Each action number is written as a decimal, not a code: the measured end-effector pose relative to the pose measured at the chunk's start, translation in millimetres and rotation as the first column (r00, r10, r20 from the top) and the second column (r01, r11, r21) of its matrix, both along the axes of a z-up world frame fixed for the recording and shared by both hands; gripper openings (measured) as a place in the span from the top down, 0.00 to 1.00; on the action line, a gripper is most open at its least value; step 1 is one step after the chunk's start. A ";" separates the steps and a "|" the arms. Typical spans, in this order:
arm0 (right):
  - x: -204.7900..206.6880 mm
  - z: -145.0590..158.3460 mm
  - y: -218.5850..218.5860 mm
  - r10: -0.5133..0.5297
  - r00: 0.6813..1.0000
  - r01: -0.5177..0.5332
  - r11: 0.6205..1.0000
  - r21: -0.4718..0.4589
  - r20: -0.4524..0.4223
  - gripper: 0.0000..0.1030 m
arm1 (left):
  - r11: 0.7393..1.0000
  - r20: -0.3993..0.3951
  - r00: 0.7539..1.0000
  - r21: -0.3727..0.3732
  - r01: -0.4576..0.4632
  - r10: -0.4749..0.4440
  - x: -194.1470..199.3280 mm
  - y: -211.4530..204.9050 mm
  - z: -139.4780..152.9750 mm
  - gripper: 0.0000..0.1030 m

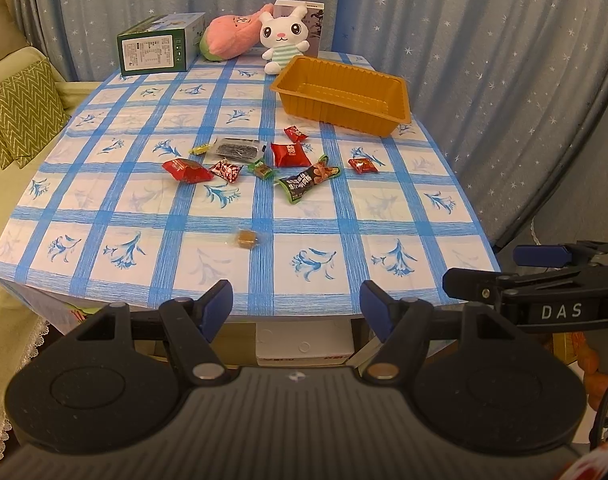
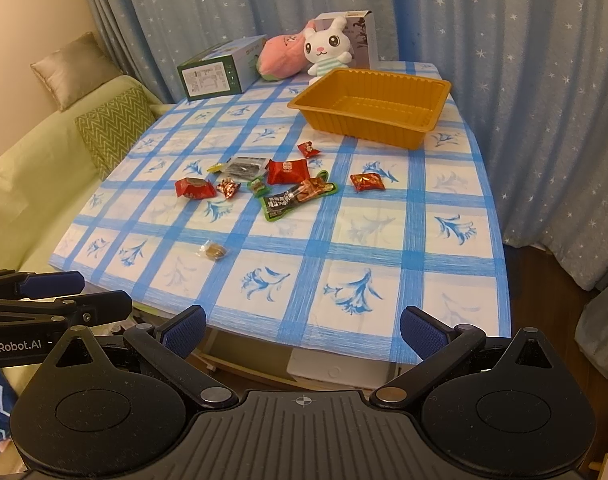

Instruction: Organize snacks

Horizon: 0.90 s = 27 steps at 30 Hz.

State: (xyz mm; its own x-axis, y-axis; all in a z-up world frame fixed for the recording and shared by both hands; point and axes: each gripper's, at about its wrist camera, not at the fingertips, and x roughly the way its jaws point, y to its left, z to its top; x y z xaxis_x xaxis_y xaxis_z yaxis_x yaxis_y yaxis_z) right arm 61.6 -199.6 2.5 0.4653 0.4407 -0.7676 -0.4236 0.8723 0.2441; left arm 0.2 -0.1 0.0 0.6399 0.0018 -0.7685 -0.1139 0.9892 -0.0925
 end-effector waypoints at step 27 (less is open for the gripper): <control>3.8 2.6 11.0 0.002 1.000 -0.002 1.000 0.012 -0.008 0.00 | 1.000 -0.002 1.000 -0.002 0.000 0.000 -0.1 0.0 0.2 0.34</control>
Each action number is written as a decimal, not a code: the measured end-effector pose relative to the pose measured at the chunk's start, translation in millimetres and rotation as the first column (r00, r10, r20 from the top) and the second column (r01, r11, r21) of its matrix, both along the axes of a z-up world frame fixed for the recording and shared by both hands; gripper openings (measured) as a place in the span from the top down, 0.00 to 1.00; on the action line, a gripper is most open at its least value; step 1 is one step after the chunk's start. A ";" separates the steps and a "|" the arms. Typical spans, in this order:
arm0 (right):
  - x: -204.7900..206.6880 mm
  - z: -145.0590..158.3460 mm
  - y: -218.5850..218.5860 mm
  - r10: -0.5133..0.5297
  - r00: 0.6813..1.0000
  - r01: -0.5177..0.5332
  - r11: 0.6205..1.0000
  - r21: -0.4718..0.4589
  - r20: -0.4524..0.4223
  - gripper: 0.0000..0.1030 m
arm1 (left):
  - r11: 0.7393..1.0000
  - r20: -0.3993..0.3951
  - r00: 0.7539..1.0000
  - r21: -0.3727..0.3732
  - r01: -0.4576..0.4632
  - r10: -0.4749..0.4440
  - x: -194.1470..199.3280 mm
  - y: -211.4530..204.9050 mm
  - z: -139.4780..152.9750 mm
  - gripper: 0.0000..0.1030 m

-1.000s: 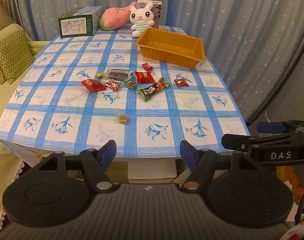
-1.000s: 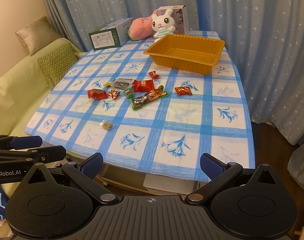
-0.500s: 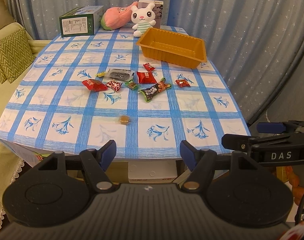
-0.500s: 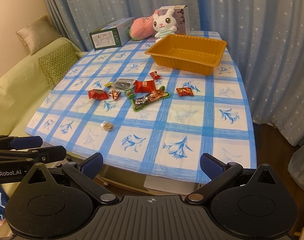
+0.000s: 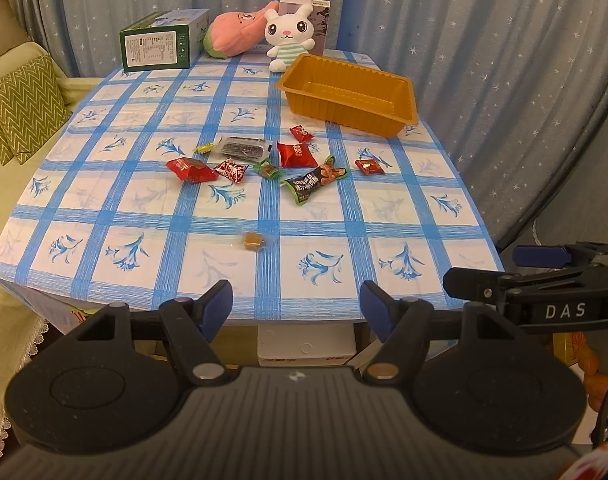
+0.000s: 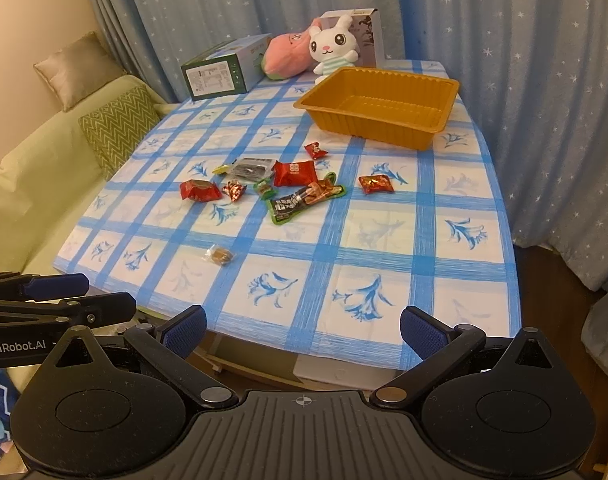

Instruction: Organize snacks

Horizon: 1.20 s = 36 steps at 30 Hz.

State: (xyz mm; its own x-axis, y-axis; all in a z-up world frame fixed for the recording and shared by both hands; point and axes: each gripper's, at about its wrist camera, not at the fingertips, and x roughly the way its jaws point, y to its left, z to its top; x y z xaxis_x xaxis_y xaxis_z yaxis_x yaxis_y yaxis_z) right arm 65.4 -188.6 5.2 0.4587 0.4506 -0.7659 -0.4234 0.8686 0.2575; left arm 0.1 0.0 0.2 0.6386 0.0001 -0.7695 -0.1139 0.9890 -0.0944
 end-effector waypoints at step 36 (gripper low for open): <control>53.0 -45.9 1.5 -0.154 0.988 0.153 0.985 0.079 -0.003 0.00 | 0.983 -0.013 0.985 0.064 0.173 -0.172 85.9 68.7 -66.6 0.43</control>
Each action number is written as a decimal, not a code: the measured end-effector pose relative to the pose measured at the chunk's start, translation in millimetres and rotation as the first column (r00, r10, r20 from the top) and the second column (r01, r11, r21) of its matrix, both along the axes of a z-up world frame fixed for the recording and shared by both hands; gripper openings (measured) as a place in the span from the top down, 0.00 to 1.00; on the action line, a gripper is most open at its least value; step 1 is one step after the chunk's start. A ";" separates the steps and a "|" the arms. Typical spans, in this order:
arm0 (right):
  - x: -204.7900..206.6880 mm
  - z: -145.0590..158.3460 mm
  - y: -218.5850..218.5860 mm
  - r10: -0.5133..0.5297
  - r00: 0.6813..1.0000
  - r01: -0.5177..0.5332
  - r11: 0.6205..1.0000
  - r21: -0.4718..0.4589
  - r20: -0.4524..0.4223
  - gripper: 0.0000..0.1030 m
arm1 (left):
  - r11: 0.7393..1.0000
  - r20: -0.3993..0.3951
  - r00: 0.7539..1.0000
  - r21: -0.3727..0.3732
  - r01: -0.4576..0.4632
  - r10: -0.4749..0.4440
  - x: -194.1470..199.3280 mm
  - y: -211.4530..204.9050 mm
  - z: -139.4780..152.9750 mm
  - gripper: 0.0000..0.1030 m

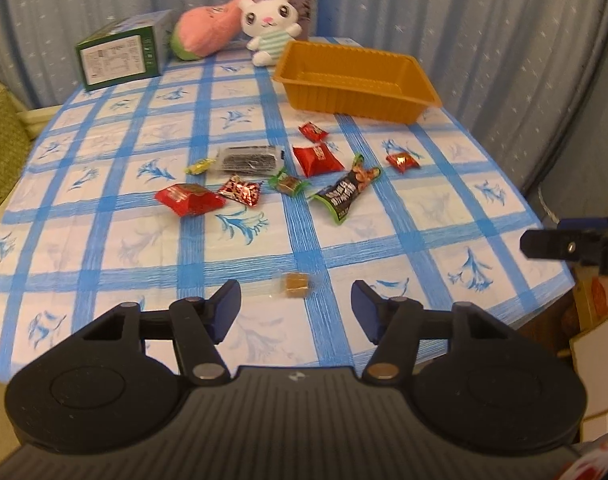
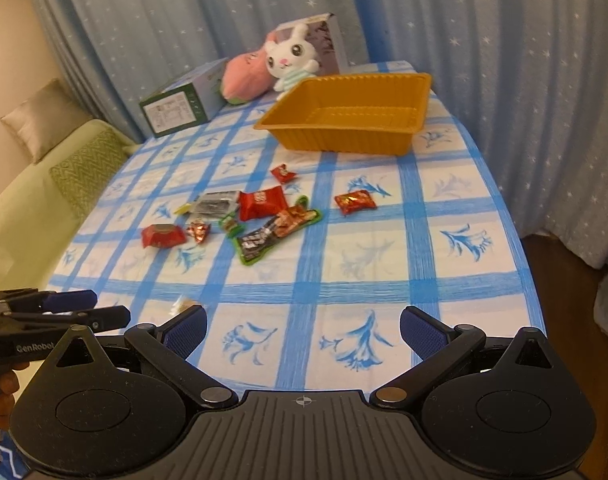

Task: Organize snacks
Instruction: 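Reach the left tool to the clear-wrapped cake and grasp it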

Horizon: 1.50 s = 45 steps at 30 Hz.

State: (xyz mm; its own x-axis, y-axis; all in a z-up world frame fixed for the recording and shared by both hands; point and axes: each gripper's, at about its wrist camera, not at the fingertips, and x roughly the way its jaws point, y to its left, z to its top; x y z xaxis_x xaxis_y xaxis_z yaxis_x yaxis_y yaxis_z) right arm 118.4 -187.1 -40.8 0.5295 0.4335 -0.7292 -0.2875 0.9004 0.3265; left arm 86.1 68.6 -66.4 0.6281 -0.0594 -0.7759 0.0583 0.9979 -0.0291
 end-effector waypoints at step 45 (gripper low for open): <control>31.1 -19.7 26.5 -0.228 0.969 0.221 0.972 -0.081 -0.096 0.00 | 0.952 -0.126 0.945 -0.005 0.305 -0.303 87.6 23.2 -73.4 0.82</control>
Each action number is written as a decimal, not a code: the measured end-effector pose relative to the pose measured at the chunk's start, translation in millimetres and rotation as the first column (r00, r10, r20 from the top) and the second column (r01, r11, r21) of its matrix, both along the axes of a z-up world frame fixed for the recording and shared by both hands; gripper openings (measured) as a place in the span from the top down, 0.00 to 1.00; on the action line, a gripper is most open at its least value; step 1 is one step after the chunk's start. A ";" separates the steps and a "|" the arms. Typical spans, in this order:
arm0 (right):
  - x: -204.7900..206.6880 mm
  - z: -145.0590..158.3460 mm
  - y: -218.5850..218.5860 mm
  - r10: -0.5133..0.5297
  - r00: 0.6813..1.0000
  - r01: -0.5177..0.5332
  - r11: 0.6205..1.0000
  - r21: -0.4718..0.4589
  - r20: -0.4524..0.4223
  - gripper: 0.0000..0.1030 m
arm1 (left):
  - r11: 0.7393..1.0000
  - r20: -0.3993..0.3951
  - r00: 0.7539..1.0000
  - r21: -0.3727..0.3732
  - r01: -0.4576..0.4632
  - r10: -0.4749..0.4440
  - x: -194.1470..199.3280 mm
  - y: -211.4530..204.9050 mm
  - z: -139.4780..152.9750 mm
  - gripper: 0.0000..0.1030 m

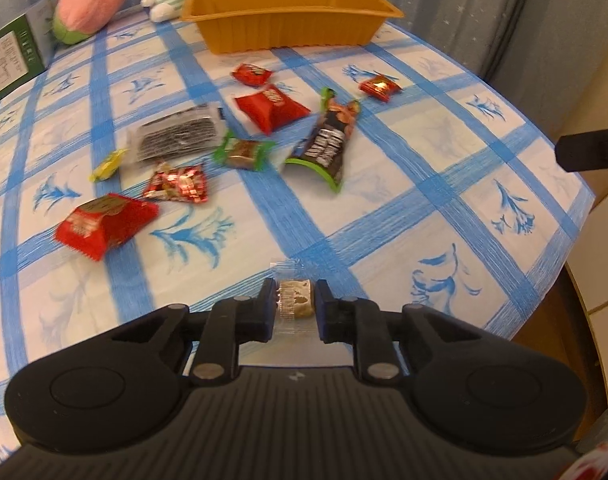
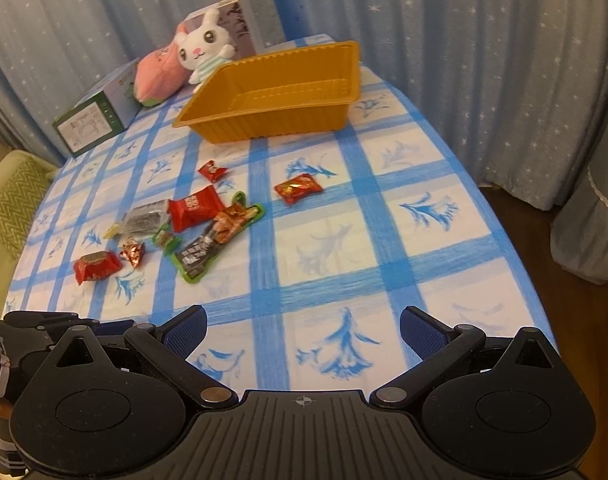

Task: Organize snacks
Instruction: 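Reach the left tool to the clear-wrapped cake and grasp it, then grasp the dark snack bar with the right tool while the left tool holds the cake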

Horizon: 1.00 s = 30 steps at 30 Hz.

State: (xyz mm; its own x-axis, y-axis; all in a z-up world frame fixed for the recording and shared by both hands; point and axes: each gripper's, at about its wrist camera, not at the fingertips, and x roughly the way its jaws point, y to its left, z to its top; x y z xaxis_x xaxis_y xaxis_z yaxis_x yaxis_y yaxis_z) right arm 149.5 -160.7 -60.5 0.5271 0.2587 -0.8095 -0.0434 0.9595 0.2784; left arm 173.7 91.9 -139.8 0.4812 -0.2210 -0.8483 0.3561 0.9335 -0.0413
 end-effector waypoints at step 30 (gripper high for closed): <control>117.3 -60.3 93.2 -0.044 0.997 0.050 0.994 0.099 -0.063 0.50 | 0.900 0.132 0.892 0.004 -0.436 0.431 -7.0 184.5 59.0 0.82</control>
